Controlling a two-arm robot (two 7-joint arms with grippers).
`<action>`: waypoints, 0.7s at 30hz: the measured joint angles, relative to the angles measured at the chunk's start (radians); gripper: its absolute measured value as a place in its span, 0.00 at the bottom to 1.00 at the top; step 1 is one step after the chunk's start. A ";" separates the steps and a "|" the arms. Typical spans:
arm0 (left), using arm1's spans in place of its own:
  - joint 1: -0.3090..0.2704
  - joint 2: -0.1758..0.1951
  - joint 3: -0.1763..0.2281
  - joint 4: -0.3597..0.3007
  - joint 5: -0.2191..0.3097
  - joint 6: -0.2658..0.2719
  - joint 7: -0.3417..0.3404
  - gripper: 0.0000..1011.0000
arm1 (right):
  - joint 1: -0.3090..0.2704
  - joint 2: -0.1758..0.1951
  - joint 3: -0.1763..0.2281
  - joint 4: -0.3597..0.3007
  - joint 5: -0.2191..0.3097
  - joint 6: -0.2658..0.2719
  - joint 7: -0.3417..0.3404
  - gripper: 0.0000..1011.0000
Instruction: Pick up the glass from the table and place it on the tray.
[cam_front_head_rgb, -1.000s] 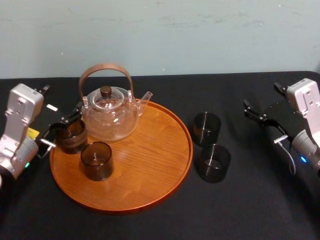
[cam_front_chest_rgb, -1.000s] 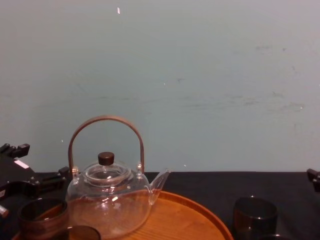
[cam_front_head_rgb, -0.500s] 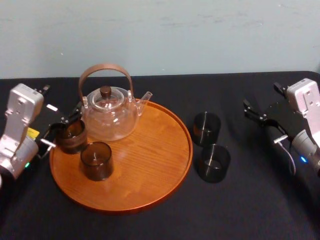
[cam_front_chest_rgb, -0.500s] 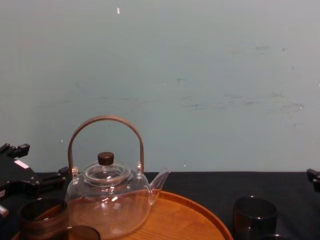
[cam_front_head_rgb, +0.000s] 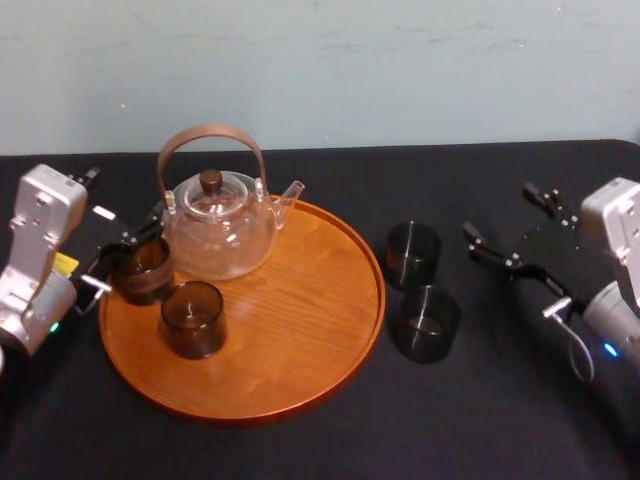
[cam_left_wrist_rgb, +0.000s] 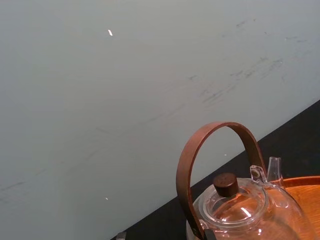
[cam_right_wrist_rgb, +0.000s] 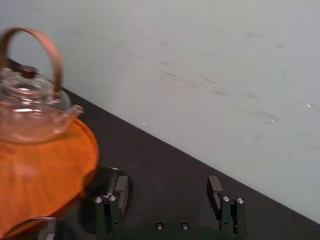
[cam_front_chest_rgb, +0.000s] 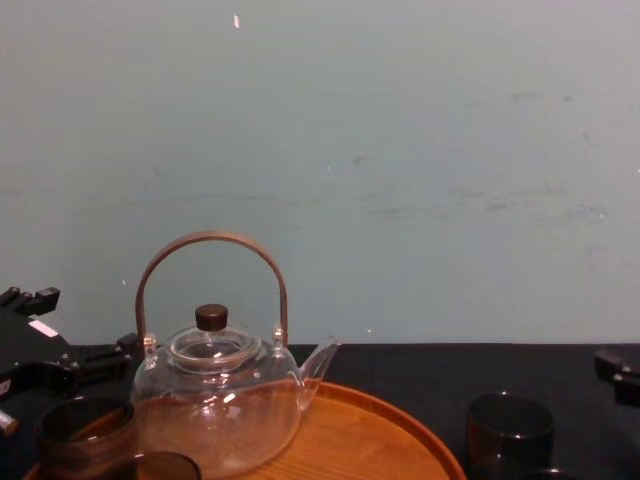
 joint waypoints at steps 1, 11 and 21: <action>0.000 0.000 0.000 0.000 0.000 0.000 0.000 0.99 | -0.008 0.003 0.002 -0.011 0.001 0.000 0.001 0.99; 0.000 0.000 0.000 0.000 0.000 0.000 0.000 0.99 | -0.121 0.023 0.015 -0.147 0.025 0.012 0.040 0.99; 0.000 0.000 0.000 0.000 0.000 0.000 0.000 0.99 | -0.178 0.014 -0.001 -0.190 0.027 0.035 0.082 0.99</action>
